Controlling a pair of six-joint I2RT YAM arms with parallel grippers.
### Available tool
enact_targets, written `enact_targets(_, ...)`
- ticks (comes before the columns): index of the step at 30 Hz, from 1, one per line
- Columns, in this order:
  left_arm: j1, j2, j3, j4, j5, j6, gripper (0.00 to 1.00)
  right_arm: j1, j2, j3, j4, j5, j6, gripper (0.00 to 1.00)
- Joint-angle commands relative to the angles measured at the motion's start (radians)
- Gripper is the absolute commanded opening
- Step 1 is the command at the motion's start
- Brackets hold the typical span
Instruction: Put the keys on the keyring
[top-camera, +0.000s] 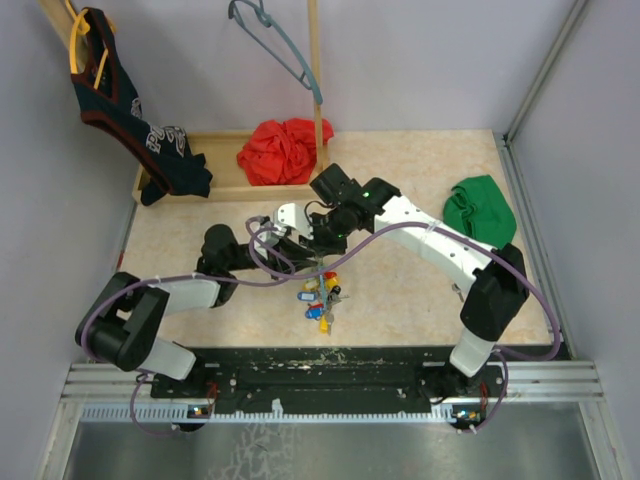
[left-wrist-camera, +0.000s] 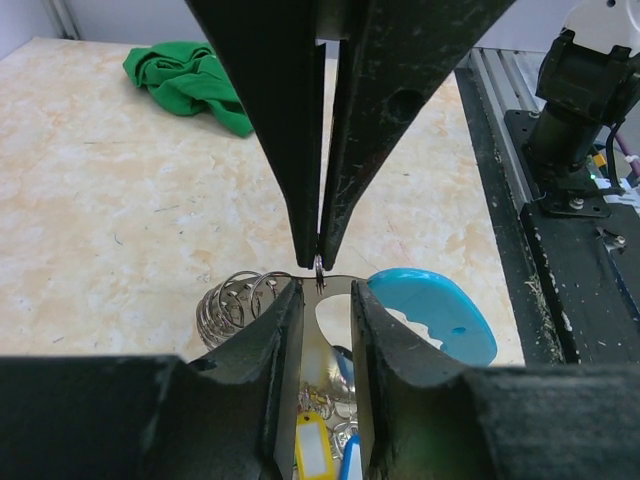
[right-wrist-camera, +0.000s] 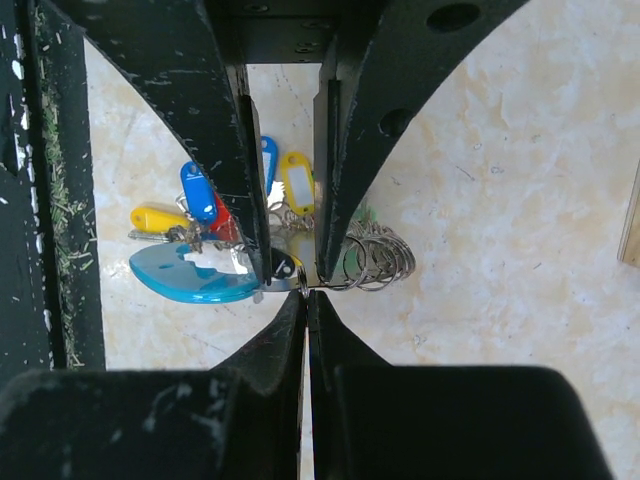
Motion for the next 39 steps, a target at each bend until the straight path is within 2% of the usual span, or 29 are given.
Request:
enact_targets(1,-0.004,-0.037,-0.01,0.053,0.021,0.002,0.28,0.017,-0.003,0.015,0.04,0.011,-0.005,0.0)
enact_targets(3,-0.003,-0.035,-0.006,0.053,0.023,-0.002,0.21,0.016,-0.001,0.018,0.038,0.002,-0.005,0.0)
enact_targets(6,-0.003,-0.034,0.002,0.05,0.022,-0.004,0.15,0.016,0.004,0.023,0.03,-0.001,-0.005,0.0)
enact_targets(12,-0.003,-0.022,0.016,0.04,0.021,-0.01,0.11,0.019,0.009,0.026,0.024,-0.009,-0.005,0.0)
enact_targets(18,-0.004,-0.013,0.021,0.067,0.03,-0.042,0.15,0.028,0.028,0.038,0.012,-0.004,-0.003,0.0)
enact_targets(20,-0.005,-0.002,0.022,0.093,0.033,-0.064,0.12,0.032,0.038,0.045,0.009,-0.004,0.0,0.0)
enact_targets(22,-0.006,0.009,0.02,0.116,0.032,-0.081,0.02,0.041,0.045,0.055,0.003,-0.005,0.001,0.0)
enact_targets(25,-0.005,0.013,0.008,0.155,0.017,-0.091,0.0,0.041,0.04,0.044,0.007,0.005,0.024,0.02)
enact_targets(28,-0.002,0.019,-0.027,0.215,-0.015,-0.088,0.0,0.036,-0.017,-0.016,0.054,0.031,0.065,0.14)
enact_targets(31,0.001,0.04,-0.063,0.312,-0.034,-0.124,0.0,0.014,-0.122,-0.097,0.13,0.012,0.121,0.2)
enact_targets(39,0.005,0.161,-0.118,0.663,-0.008,-0.226,0.0,-0.125,-0.387,-0.419,0.511,-0.183,0.276,0.24)
